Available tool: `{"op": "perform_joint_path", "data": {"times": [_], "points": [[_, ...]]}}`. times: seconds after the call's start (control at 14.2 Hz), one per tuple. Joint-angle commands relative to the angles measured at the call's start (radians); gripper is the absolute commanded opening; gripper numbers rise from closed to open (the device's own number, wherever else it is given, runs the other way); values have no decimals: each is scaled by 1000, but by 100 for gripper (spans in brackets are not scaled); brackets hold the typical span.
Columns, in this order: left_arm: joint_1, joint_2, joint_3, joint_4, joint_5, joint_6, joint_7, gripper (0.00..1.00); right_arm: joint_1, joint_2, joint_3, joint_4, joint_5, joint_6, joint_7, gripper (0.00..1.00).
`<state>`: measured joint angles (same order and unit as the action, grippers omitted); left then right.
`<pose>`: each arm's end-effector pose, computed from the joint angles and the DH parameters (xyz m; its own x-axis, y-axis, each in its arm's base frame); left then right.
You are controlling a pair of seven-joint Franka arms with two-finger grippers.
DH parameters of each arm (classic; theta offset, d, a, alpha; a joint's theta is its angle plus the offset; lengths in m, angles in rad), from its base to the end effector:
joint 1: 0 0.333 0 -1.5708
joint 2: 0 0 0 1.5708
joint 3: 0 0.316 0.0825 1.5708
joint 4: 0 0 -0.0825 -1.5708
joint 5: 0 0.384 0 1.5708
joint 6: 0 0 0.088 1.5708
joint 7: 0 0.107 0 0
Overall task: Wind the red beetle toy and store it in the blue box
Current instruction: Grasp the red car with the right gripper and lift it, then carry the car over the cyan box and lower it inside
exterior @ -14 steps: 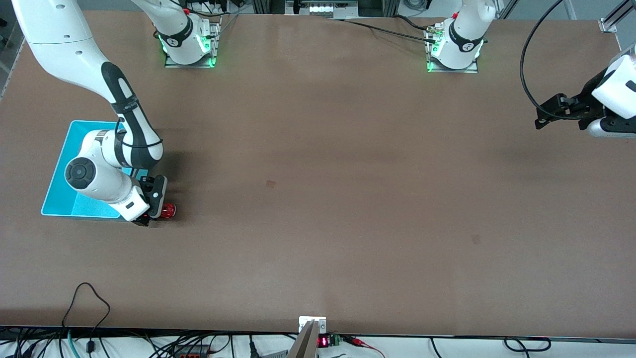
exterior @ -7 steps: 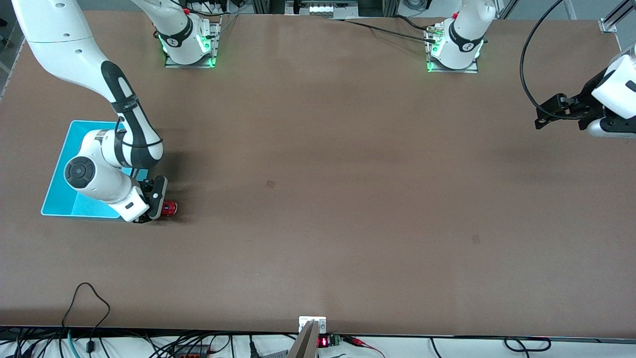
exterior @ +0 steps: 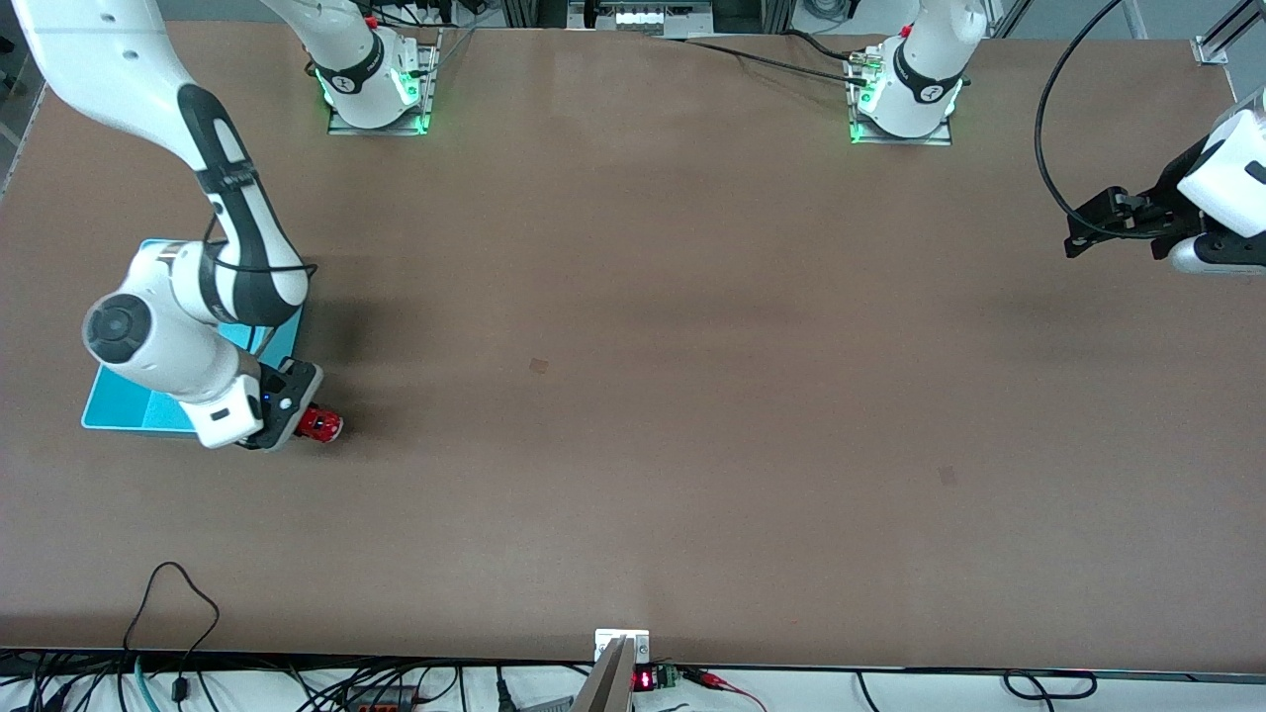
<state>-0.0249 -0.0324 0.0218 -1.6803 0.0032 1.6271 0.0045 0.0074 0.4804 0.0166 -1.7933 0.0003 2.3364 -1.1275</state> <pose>0.5472 -0.0012 0.5954 0.9998 -0.0078 -0.0208 -0.0079 -1.0000 -0.0024 0.6599 0.0149 0.2886 0.4082 0.9123 0.0340 0.9108 -0.4095 0.0533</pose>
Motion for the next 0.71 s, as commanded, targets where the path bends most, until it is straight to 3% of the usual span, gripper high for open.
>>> {"op": "perform_joint_path", "data": {"times": [0.0,0.35,0.49,0.63], "points": [[-9,28,7,47,-8,-18,-8,100,-18,-78,-7,-3,26,-86,144,0],[-9,26,6,50,-8,-41,-8,100,-24,-164,-191,-9,32,-276,369,0],[-9,26,6,50,-8,-41,-8,100,-37,-163,-227,-23,33,-360,512,0],[-9,26,4,48,-8,-41,-8,100,-43,-163,-257,-61,33,-362,590,0]]}}
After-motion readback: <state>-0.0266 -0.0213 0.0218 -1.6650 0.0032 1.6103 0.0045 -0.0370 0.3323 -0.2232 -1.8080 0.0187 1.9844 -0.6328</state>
